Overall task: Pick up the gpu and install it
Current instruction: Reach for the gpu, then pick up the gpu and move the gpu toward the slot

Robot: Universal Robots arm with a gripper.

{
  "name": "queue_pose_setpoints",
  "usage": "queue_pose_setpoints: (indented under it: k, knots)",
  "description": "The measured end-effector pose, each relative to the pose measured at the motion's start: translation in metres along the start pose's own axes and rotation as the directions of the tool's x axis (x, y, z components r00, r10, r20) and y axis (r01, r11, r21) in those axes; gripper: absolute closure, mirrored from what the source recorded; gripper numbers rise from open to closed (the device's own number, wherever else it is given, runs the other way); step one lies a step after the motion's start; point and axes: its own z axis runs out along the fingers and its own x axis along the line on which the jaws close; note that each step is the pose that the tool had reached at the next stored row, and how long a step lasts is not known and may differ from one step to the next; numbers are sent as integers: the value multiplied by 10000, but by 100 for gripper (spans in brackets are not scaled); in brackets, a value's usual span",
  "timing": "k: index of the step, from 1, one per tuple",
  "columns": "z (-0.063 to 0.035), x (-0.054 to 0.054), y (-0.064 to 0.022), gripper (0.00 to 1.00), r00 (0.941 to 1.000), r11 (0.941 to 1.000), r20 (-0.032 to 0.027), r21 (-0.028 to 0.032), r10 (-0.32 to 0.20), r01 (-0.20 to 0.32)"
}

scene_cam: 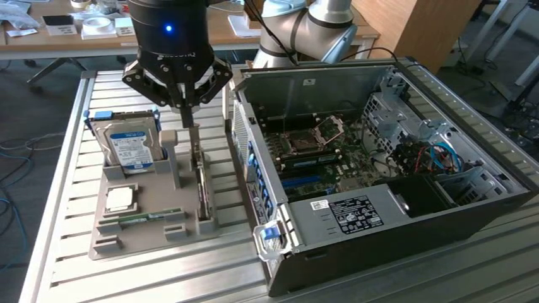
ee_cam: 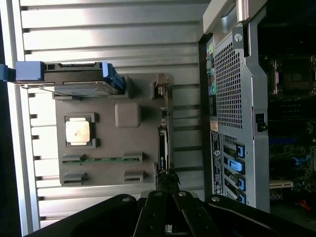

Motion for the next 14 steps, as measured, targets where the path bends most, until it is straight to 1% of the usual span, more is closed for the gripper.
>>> queue_pose_setpoints:
  k: [5, 14]
  knots:
    - [-1, -2, -20, 89, 10000, 10000, -1, 2, -1, 1]
    - [-1, -2, -22, 89, 10000, 10000, 0, 1, -1, 1]
